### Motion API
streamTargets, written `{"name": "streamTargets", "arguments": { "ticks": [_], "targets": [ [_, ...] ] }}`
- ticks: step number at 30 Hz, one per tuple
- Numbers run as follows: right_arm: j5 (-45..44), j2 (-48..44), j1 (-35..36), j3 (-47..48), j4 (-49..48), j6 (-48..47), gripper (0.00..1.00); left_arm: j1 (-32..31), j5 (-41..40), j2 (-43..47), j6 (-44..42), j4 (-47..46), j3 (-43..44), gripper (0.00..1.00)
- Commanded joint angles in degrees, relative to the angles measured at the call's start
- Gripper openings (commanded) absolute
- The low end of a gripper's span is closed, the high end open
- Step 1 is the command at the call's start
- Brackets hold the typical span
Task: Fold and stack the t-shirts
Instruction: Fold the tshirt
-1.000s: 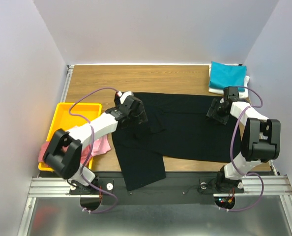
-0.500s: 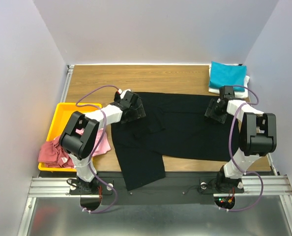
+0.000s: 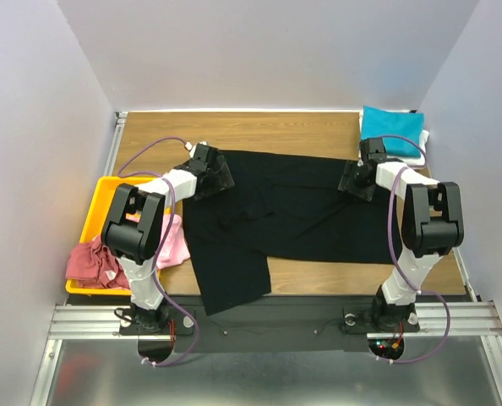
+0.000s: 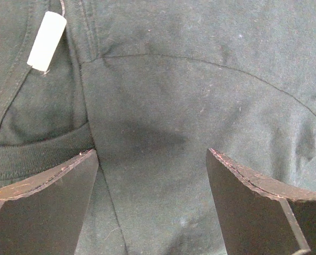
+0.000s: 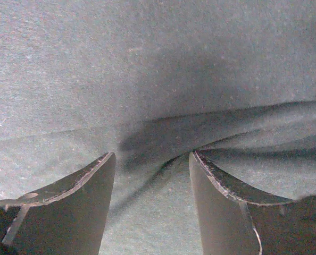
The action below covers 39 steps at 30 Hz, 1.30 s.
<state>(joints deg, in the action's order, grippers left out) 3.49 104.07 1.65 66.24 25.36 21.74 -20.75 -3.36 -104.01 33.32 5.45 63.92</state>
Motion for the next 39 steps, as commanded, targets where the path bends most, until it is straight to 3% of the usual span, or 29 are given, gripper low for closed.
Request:
{"name": "streamTargets", "arguments": {
  "ticks": [1, 14, 18, 21, 26, 29, 34, 39],
  "targets": [
    [3.28, 5.79, 1.78, 1.78, -0.14, 2.34, 0.63, 3.26, -0.86, -3.92, -3.17, 3.42, 2.86, 0.95],
    [3.63, 9.4, 1.78, 9.0, 2.05, 2.96, 0.64, 4.76, 5.28, -11.04, -7.83, 3.69, 17.98, 0.95],
    [5.48, 6.24, 1.78, 9.61, 2.5, 3.05, 0.65, 4.76, 4.68, -7.98, -8.1, 5.27, 20.98, 0.95],
    [6.09, 2.72, 1.78, 10.66, 3.11, 3.05, 0.7, 4.32, 1.17, -0.09, -6.96, 6.76, 19.58, 0.95],
    [6.71, -3.16, 1.78, 11.02, 4.16, 3.66, 0.72, 0.21, -8.13, 13.02, -2.58, 10.97, 8.53, 0.95],
    [7.85, -7.03, 1.69, 9.44, 4.52, 4.63, 0.72, -3.66, -12.53, 22.24, 3.47, 13.7, -6.99, 0.95],
    [9.0, -12.56, 1.34, 5.05, 4.69, 5.16, 0.72, -6.75, -16.05, 39.73, 16.58, 20.9, -25.21, 0.96],
    [9.52, -15.12, 0.9, 1.79, 4.78, 4.72, 0.72, -12.02, -19.14, 52.93, 29.07, 28.73, -30.95, 0.95]
  ]
}}
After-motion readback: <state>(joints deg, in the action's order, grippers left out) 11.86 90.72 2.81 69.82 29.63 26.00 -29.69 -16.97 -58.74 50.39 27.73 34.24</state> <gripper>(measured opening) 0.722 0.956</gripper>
